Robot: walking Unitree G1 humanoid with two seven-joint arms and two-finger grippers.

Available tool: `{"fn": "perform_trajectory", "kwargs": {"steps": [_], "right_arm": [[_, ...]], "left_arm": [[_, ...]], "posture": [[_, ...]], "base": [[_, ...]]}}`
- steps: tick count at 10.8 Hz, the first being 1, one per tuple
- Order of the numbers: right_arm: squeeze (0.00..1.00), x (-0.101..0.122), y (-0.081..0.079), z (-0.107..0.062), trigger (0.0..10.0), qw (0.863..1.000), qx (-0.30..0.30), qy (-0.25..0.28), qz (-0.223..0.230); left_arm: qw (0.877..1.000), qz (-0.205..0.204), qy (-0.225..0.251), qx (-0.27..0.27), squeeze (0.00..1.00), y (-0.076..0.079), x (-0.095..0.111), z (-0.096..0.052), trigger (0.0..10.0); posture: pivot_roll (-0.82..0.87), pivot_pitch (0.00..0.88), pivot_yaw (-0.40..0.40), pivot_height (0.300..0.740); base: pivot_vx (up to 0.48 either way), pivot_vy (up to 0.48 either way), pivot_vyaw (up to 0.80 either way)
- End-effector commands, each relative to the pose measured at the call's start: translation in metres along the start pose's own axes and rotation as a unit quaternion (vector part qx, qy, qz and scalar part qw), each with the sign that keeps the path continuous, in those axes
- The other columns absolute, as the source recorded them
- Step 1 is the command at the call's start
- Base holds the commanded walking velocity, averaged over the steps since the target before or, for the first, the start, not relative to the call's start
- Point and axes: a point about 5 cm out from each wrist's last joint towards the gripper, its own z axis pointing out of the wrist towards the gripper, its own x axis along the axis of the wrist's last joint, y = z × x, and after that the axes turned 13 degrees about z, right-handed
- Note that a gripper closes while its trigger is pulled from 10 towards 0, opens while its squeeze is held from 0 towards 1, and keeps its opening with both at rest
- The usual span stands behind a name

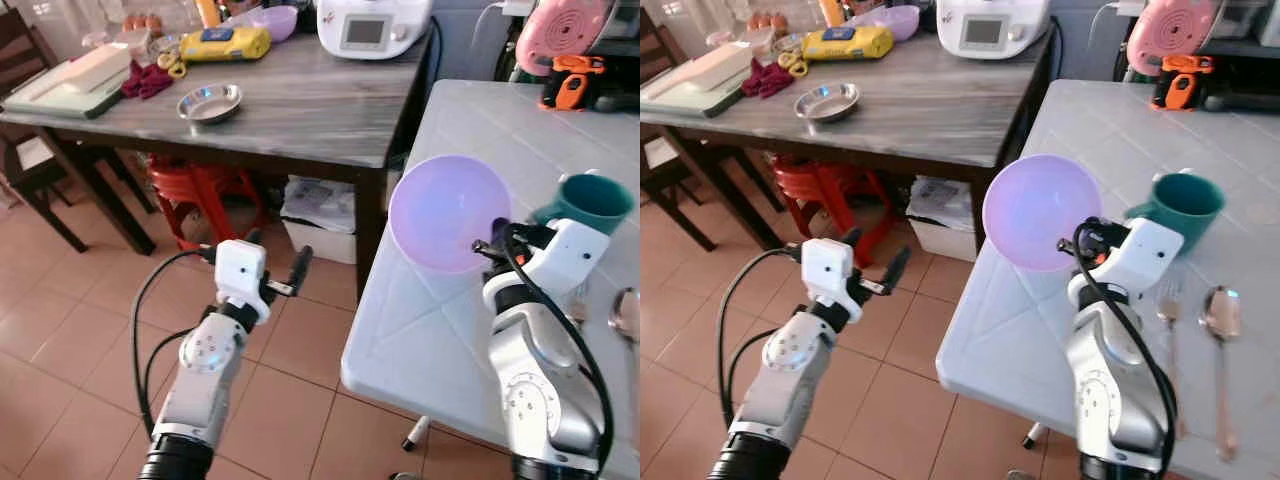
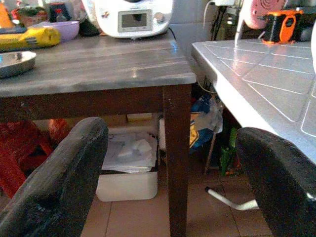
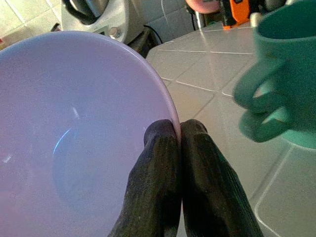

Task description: Setting the table

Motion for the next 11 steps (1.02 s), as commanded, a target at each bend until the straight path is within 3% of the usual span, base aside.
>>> {"fn": "perform_trajectory", "kwargs": {"steps": [1,7,9,11], "right_arm": [[0.0,0.0,-0.008,-0.003,10.0,1.0,0.015,0.003,0.003],[0.0,-0.014,-0.009,0.0,10.0,0.999,0.033,-0.026,-0.027],[0.0,-0.019,-0.006,0.001,10.0,0.998,0.035,-0.037,-0.034],[0.0,-0.021,-0.005,0.008,10.0,0.995,0.049,-0.059,-0.065]], "left_arm": [[1.0,0.002,-0.009,0.004,0.0,-0.004,-0.003,-0.003,10.0],[1.0,-0.011,-0.013,0.016,0.0,0.004,-0.008,-0.007,10.0],[1.0,-0.007,-0.009,0.019,0.0,0.008,-0.009,-0.009,10.0],[0.999,-0.016,-0.01,0.05,0.0,0.011,-0.011,-0.008,10.0]], "posture": [[-0.12,0.068,0.104,0.74],[-0.12,0.061,0.058,0.74],[-0.11,0.058,0.013,0.74],[-0.12,0.059,-0.085,0.74]], "base": [[0.0,0.33,-0.63],[0.0,0.402,0.0],[0.0,0.141,0.0],[0.0,0.0,0.0]]}}
